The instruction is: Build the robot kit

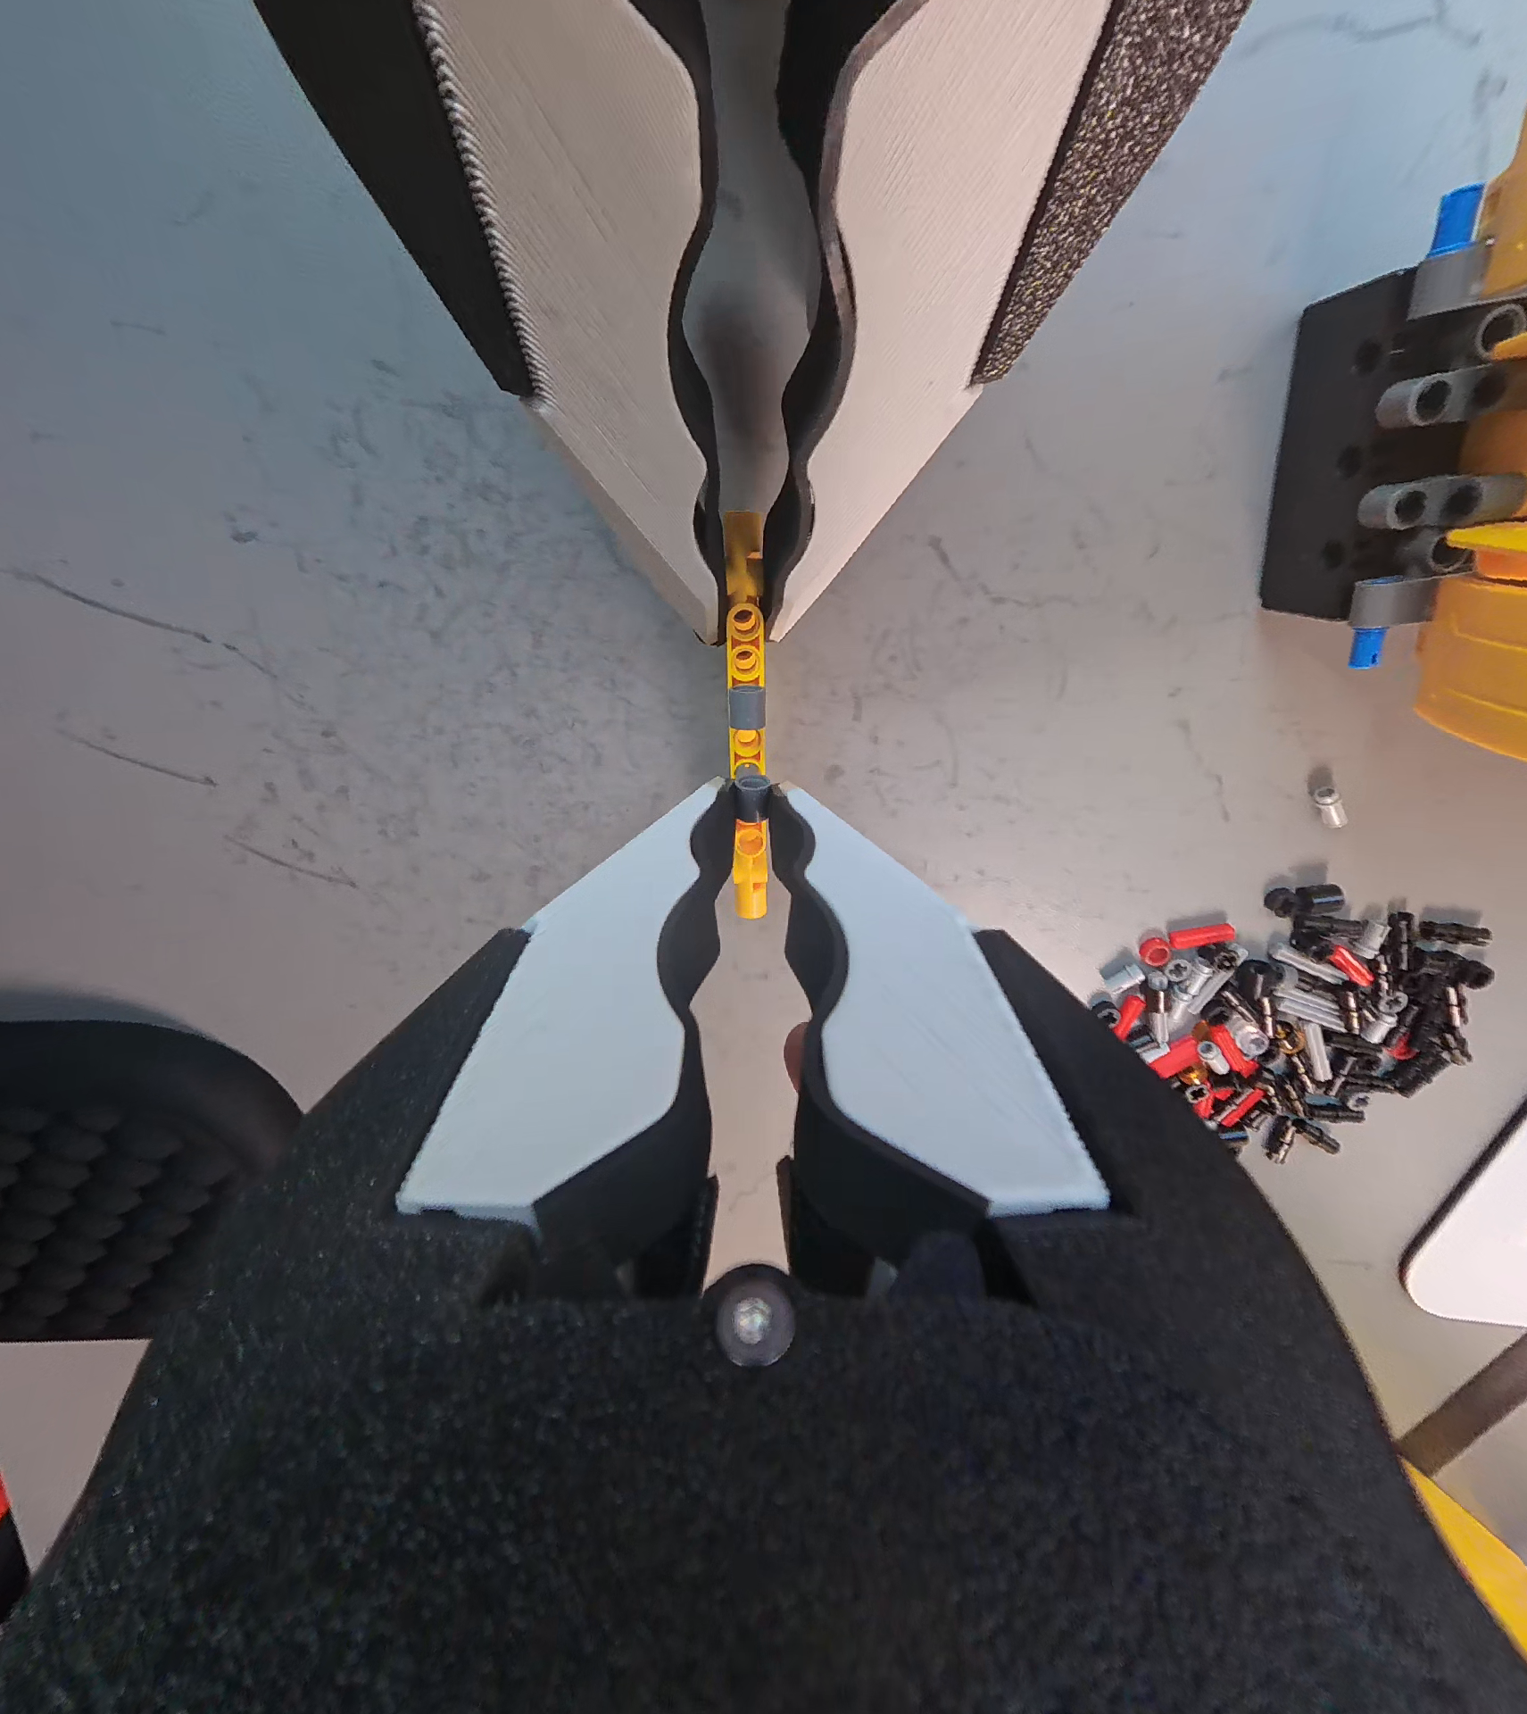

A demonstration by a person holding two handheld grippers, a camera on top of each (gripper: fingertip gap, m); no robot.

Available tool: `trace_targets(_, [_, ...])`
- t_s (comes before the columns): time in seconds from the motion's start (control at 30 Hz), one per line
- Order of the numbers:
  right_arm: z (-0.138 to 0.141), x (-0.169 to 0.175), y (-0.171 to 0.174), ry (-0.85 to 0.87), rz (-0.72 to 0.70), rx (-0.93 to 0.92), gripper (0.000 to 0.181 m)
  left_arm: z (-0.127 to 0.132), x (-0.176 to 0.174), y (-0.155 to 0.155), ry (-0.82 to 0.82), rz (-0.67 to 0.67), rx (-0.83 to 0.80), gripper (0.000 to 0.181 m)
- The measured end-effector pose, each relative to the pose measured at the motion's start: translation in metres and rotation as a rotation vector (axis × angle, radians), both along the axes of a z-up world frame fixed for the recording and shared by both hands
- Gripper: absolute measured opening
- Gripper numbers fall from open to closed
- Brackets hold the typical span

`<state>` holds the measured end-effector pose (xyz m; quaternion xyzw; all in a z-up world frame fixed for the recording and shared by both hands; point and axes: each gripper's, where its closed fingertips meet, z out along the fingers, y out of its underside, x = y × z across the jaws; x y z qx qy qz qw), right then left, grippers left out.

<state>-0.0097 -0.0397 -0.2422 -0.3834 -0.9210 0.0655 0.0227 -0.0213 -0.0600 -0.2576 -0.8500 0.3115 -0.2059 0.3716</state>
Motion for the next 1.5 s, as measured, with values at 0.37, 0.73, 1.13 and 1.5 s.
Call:
trace_targets(0.37, [0.0,0.001,-0.002,0.06,-0.018,-0.009,0.006,0.0,-0.001,0.0,0.035,-0.011,0.032,0.007])
trace_targets(0.73, [0.001,-0.002,-0.001,0.07,0.052,0.07,0.006,0.004,-0.005,-0.001,0.001,-0.013,0.026,0.007])
trace_targets(1.13, [0.0,0.0,-0.001,0.02,-0.002,0.055,0.005,0.004,-0.004,0.001,-0.045,0.043,-0.025,0.007])
trace_targets(1.5, [-0.001,-0.001,0.005,0.023,-0.006,0.054,0.005,0.004,-0.004,0.001,-0.045,0.042,-0.028,0.007])
